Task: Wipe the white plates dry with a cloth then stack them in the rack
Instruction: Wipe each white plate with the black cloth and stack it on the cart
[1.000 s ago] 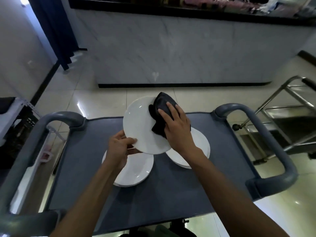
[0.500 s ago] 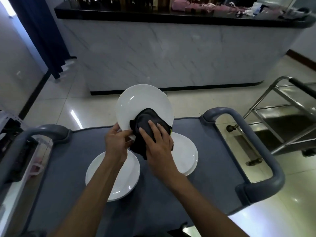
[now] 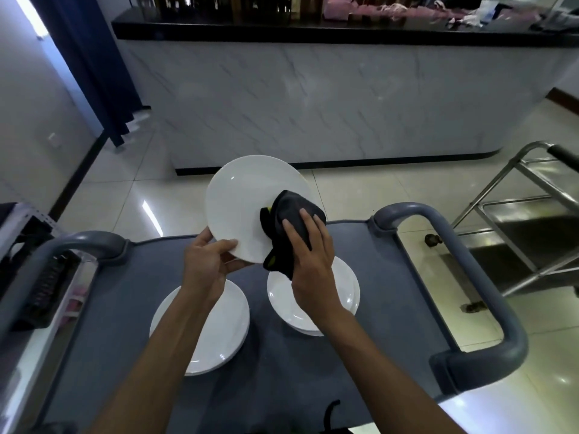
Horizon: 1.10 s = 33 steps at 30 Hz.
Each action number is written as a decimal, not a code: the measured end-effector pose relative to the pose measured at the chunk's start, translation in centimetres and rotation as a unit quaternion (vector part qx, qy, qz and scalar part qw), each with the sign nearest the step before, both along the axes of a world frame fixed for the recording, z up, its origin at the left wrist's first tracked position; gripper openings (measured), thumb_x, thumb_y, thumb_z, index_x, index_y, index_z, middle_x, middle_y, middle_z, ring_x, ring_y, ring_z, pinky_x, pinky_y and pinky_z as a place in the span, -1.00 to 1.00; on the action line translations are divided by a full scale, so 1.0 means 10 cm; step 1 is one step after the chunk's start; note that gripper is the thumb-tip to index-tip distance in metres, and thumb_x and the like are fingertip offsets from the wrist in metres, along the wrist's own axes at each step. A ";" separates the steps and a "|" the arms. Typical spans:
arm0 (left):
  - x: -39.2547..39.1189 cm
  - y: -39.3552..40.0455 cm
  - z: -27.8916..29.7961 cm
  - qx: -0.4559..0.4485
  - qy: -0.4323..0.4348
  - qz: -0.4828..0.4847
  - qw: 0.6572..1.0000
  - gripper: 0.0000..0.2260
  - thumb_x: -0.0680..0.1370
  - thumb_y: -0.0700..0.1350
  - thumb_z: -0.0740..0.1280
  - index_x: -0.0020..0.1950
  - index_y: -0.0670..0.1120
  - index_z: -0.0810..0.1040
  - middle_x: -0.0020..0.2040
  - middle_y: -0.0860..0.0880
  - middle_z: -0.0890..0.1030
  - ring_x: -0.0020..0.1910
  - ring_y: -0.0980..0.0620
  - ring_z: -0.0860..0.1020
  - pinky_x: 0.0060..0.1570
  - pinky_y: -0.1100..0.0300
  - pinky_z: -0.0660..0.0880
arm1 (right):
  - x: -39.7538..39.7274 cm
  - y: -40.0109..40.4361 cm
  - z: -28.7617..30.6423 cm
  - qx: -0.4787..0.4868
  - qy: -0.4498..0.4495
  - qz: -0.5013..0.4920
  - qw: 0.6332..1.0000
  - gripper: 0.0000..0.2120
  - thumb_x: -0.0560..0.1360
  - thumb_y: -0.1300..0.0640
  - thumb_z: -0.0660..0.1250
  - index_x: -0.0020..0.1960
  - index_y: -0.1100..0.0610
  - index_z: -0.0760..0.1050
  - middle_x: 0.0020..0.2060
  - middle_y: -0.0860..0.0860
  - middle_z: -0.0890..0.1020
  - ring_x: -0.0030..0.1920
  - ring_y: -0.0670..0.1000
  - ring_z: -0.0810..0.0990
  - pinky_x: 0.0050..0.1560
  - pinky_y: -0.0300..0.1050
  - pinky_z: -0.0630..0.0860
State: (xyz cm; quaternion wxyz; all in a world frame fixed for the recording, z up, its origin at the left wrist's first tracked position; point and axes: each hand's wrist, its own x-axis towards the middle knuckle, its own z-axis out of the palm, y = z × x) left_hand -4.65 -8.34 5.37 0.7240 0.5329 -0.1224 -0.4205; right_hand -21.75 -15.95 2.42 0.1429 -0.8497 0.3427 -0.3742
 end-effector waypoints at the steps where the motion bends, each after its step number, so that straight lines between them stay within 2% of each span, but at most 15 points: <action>1: 0.00 0.00 0.01 0.001 -0.005 -0.002 1.000 -0.61 0.49 -0.45 0.27 0.22 -0.13 0.61 0.03 -0.15 0.70 -0.12 -0.22 0.69 -0.23 -0.10 0.64 | 0.00 -0.05 0.03 0.000 0.001 -0.002 1.000 -0.43 0.51 0.36 0.23 0.50 0.09 0.40 0.55 0.12 0.27 0.55 0.22 0.19 0.43 0.29 0.28; 4: 0.01 0.00 0.04 0.012 -0.023 -0.014 1.000 -0.61 0.49 -0.46 0.27 0.24 -0.16 0.60 0.04 -0.18 0.68 -0.13 -0.22 0.67 -0.23 -0.08 0.63 | 0.03 -0.18 0.11 0.006 0.009 -0.016 1.000 -0.35 0.47 0.48 0.30 0.48 0.06 0.42 0.53 0.10 0.31 0.53 0.23 0.23 0.39 0.29 0.33; 8: -0.01 0.03 0.04 0.022 -0.040 -0.025 0.999 -0.66 0.49 -0.47 0.27 0.12 -0.14 0.63 -0.05 -0.14 0.70 -0.17 -0.20 0.68 -0.26 -0.06 0.63 | 0.06 -0.38 0.21 0.008 0.059 -0.016 0.998 -0.33 0.46 0.49 0.30 0.47 0.00 0.43 0.53 0.07 0.32 0.52 0.20 0.25 0.39 0.27 0.32; 16: -0.05 0.13 0.03 0.041 -0.083 -0.081 0.992 -0.66 0.49 -0.48 0.29 0.15 -0.16 0.62 -0.06 -0.20 0.71 -0.19 -0.23 0.69 -0.30 -0.03 0.63 | 0.34 -0.50 0.45 -0.004 0.100 0.025 0.995 -0.46 0.57 0.29 0.28 0.51 0.00 0.36 0.56 0.09 0.25 0.55 0.19 0.14 0.48 0.27 0.15; 22: -0.03 0.23 -0.01 0.038 -0.092 -0.118 0.988 -0.64 0.48 -0.45 0.31 0.16 -0.10 0.64 -0.02 -0.16 0.72 -0.12 -0.24 0.70 -0.27 -0.05 0.64 | 0.56 -0.33 0.49 -0.038 0.108 0.080 0.990 -0.41 0.54 0.24 0.38 0.51 -0.04 0.35 0.57 0.06 0.24 0.56 0.18 0.12 0.48 0.27 0.09; 25: 0.00 0.29 -0.05 0.036 -0.085 -0.114 0.989 -0.63 0.47 -0.46 0.32 0.12 -0.07 0.65 -0.02 -0.15 0.72 -0.13 -0.23 0.70 -0.27 -0.05 0.64 | 0.61 -0.20 0.47 -0.049 0.107 0.116 0.986 -0.41 0.53 0.20 0.41 0.51 -0.03 0.36 0.57 0.03 0.25 0.56 0.19 0.13 0.48 0.29 0.11; 33: 0.14 0.51 -0.11 0.025 -0.089 -0.105 0.990 -0.62 0.51 -0.41 0.32 0.25 -0.08 0.61 0.07 -0.16 0.70 -0.04 -0.26 0.69 -0.18 -0.12 0.64 | 0.56 0.09 0.27 -0.065 0.108 0.175 0.977 -0.39 0.41 0.19 0.54 0.43 0.01 0.48 0.51 0.05 0.36 0.53 0.23 0.24 0.42 0.37 0.24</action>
